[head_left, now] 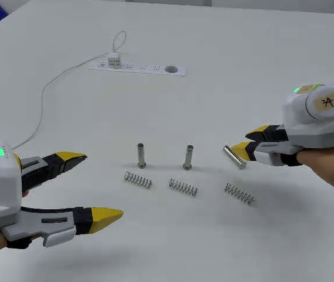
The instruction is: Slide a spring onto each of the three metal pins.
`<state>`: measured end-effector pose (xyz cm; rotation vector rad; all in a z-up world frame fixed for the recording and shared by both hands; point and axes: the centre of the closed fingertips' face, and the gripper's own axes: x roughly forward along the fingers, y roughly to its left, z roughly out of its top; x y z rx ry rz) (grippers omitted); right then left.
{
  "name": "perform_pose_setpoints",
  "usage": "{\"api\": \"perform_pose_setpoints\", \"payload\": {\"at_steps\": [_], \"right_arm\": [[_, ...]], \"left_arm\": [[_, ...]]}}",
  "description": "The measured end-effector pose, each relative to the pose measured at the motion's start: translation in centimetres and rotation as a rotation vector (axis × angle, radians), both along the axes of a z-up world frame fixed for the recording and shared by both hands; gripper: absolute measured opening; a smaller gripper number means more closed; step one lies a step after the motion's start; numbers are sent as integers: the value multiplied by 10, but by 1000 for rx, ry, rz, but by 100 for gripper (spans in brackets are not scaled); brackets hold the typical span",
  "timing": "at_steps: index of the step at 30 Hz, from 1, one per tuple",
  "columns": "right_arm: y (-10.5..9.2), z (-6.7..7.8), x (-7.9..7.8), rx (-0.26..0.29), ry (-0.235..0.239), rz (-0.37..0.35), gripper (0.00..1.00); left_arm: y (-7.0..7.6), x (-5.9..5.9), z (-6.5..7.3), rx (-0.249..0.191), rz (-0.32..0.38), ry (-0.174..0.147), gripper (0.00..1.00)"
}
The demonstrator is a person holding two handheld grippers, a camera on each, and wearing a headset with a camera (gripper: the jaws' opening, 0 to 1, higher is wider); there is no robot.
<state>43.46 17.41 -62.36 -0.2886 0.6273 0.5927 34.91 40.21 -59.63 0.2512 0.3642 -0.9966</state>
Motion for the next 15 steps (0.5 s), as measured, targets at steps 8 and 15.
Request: {"api": "perform_pose_setpoints", "payload": {"at_steps": [8,15], "right_arm": [[1,-11,11,-17,42,-36,22],[1,-23,17,-37,78,-60,19]], "left_arm": [[0,0,0,1,0,-1,73],[0,0,-1,2,-1,0,73]]}}
